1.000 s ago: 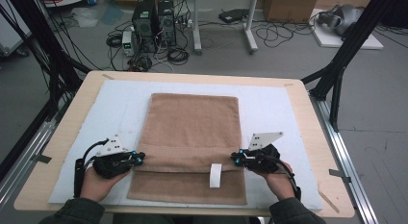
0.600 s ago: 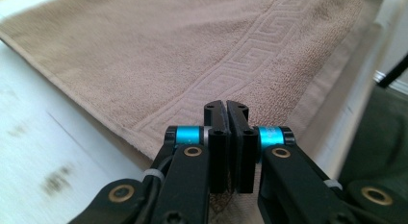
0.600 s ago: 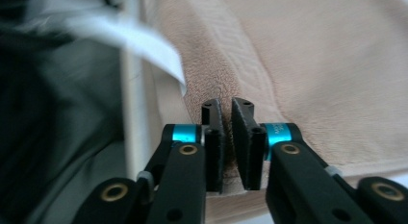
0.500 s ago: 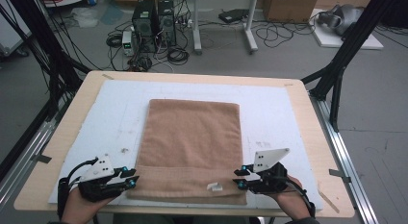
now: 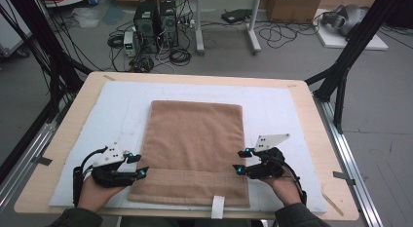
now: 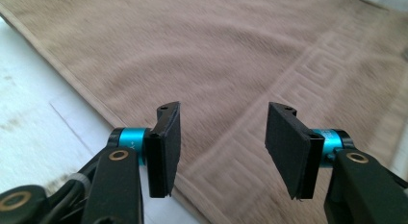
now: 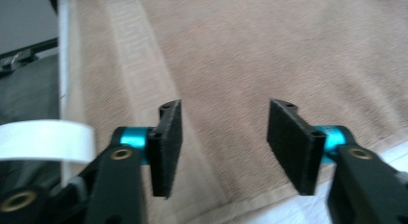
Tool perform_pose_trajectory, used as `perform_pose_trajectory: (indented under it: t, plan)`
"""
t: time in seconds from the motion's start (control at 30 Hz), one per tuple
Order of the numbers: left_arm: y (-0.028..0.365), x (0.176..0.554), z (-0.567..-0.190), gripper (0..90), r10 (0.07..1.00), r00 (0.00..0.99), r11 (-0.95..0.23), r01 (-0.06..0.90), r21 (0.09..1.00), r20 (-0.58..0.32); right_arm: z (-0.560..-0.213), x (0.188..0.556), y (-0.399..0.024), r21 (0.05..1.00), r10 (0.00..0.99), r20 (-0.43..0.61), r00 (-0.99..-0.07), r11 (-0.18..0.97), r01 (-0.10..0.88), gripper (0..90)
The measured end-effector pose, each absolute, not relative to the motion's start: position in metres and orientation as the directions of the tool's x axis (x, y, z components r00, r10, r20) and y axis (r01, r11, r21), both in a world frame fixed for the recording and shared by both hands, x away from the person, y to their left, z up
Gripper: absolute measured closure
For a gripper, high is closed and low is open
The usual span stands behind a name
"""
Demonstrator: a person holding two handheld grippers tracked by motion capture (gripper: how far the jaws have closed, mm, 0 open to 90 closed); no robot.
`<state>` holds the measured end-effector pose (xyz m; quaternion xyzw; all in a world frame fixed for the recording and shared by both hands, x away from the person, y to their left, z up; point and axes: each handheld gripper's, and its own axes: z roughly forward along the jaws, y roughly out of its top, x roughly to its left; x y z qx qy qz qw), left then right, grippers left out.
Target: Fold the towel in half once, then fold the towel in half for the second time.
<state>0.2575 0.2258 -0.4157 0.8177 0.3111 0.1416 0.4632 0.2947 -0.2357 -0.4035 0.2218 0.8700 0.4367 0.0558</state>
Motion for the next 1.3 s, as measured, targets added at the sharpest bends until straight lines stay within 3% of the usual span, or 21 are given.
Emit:
perform_pose_trajectory:
  t: [0.07,0.33,0.47,0.73,1.3]
  plan:
    - [0.226,0.264,-0.415,42.9,0.652,0.757,-0.375,0.378,0.846,-0.049,-0.404,0.301,-0.232,0.782,0.450,0.101,-0.887,0.516,0.351,33.3]
    - [0.225,0.282,-0.410,37.8,0.677,0.732,-0.334,0.394,0.856,-0.073,-0.400,0.320,-0.219,0.769,0.469,0.075,-0.880,0.534,0.350,28.0]
    - [0.221,0.289,-0.406,32.6,0.682,0.728,-0.327,0.395,0.859,-0.075,-0.395,0.331,-0.219,0.777,0.490,0.076,-0.868,0.517,0.360,27.5]
    - [0.215,0.291,-0.405,32.2,0.678,0.734,-0.369,0.387,0.845,-0.040,-0.393,0.332,-0.219,0.779,0.490,0.065,-0.869,0.519,0.351,27.6]
    - [0.220,0.316,-0.394,32.5,0.688,0.724,-0.368,0.414,0.833,-0.056,-0.385,0.354,-0.230,0.774,0.532,0.051,-0.846,0.514,0.369,26.5]
